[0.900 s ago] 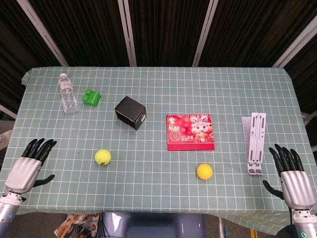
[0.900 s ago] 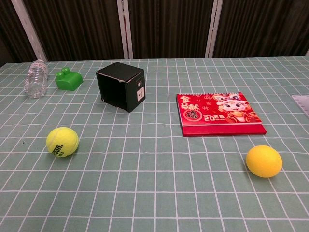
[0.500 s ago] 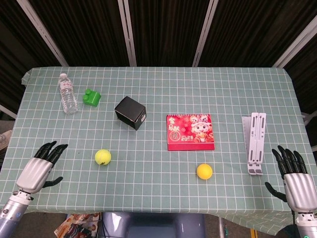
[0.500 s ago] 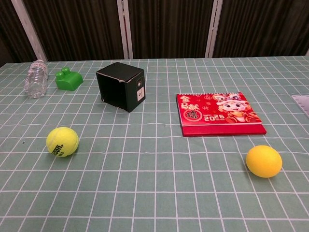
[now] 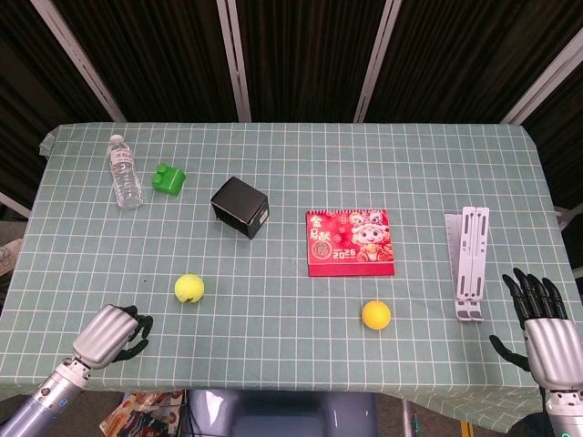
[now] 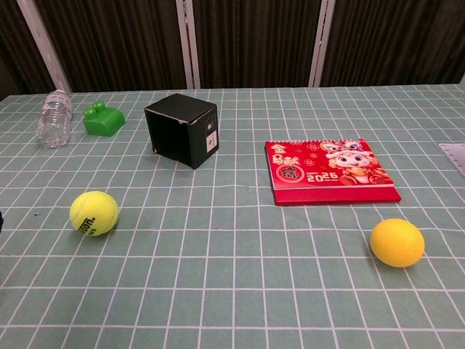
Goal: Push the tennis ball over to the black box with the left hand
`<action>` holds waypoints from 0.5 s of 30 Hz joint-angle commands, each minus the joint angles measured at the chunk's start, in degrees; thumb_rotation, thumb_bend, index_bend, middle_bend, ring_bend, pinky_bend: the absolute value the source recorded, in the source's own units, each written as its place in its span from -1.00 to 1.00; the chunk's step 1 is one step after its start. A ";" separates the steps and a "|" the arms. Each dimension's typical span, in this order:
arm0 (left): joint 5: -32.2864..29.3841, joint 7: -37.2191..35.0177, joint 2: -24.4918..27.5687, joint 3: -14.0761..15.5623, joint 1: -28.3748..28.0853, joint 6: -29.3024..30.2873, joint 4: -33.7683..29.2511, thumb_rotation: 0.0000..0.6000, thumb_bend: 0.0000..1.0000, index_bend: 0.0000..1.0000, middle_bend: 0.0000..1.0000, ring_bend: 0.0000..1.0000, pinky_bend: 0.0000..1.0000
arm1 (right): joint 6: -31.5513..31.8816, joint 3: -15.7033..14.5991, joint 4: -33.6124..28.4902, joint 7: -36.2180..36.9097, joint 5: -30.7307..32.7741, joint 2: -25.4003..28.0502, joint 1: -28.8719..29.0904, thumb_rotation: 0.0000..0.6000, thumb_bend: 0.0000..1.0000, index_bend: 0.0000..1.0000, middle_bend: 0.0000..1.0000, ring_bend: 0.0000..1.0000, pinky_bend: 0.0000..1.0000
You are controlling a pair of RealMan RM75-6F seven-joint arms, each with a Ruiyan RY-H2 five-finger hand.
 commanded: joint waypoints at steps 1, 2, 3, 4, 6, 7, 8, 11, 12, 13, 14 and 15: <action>-1.13 1.26 -0.94 -0.09 -0.68 -2.12 0.51 1.00 -0.44 0.26 0.49 0.13 0.57 | 0.13 0.00 -0.08 -0.01 -0.04 0.06 -0.08 1.00 -0.52 -1.00 -1.00 -1.00 -1.00; -1.78 1.48 -1.14 -0.14 -1.04 -3.28 0.59 1.00 -0.44 0.27 0.50 0.13 0.57 | 0.26 -0.03 -0.12 0.03 -0.14 0.08 -0.14 1.00 -0.52 -1.00 -1.00 -1.00 -1.00; -2.48 1.55 -1.29 -0.20 -1.49 -4.58 0.62 1.00 -0.44 0.27 0.50 0.13 0.57 | 0.39 -0.07 -0.15 0.12 -0.26 0.12 -0.19 1.00 -0.52 -1.00 -1.00 -1.00 -1.00; -3.24 1.33 -1.56 -0.39 -2.03 -5.87 0.75 1.00 -0.44 0.27 0.49 0.13 0.57 | 0.52 -0.11 -0.16 0.23 -0.37 0.17 -0.26 1.00 -0.52 -1.00 -1.00 -1.00 -1.00; -4.49 1.41 -2.06 -0.88 -2.95 -7.83 1.42 1.00 -0.44 0.27 0.49 0.13 0.57 | 0.75 -0.12 -0.15 0.33 -0.46 0.25 -0.37 1.00 -0.52 -1.00 -1.00 -1.00 -1.00; -5.26 1.47 -2.33 -1.13 -3.45 -9.00 1.75 1.00 -0.44 0.27 0.49 0.13 0.57 | 0.80 -0.10 -0.12 0.35 -0.45 0.26 -0.40 1.00 -0.52 -1.00 -1.00 -1.00 -1.00; -6.06 1.55 -2.66 -1.45 -4.02 -10.25 2.11 1.00 -0.44 0.26 0.49 0.13 0.57 | 0.80 -0.09 -0.09 0.42 -0.43 0.28 -0.41 1.00 -0.52 -1.00 -1.00 -1.00 -1.00; -7.69 1.84 -3.66 -2.03 -6.13 -14.23 3.12 1.00 -0.44 0.26 0.48 0.12 0.55 | 0.78 0.02 0.02 0.55 -0.31 0.29 -0.40 1.00 -0.52 -1.00 -1.00 -1.00 -1.00; -8.02 2.15 -3.96 -2.18 -6.68 -15.13 3.40 1.00 -0.44 0.26 0.48 0.12 0.55 | 0.79 0.03 0.05 0.62 -0.30 0.30 -0.40 1.00 -0.52 -1.00 -1.00 -1.00 -1.00; -8.35 2.66 -4.27 -2.37 -7.13 -15.84 3.60 1.00 -0.44 0.26 0.48 0.12 0.55 | 0.82 0.05 0.07 0.72 -0.31 0.32 -0.41 1.00 -0.52 -1.00 -1.00 -1.00 -1.00; -8.61 3.19 -4.60 -2.56 -7.49 -16.29 3.74 1.00 -0.44 0.25 0.48 0.12 0.55 | 0.87 0.05 0.07 0.80 -0.33 0.35 -0.43 1.00 -0.52 -1.00 -1.00 -1.00 -1.00; -8.80 3.74 -5.03 -2.80 -7.85 -16.62 3.93 1.00 -0.44 0.25 0.48 0.12 0.55 | 0.96 0.07 0.08 0.89 -0.36 0.40 -0.46 1.00 -0.52 -1.00 -1.00 -1.00 -1.00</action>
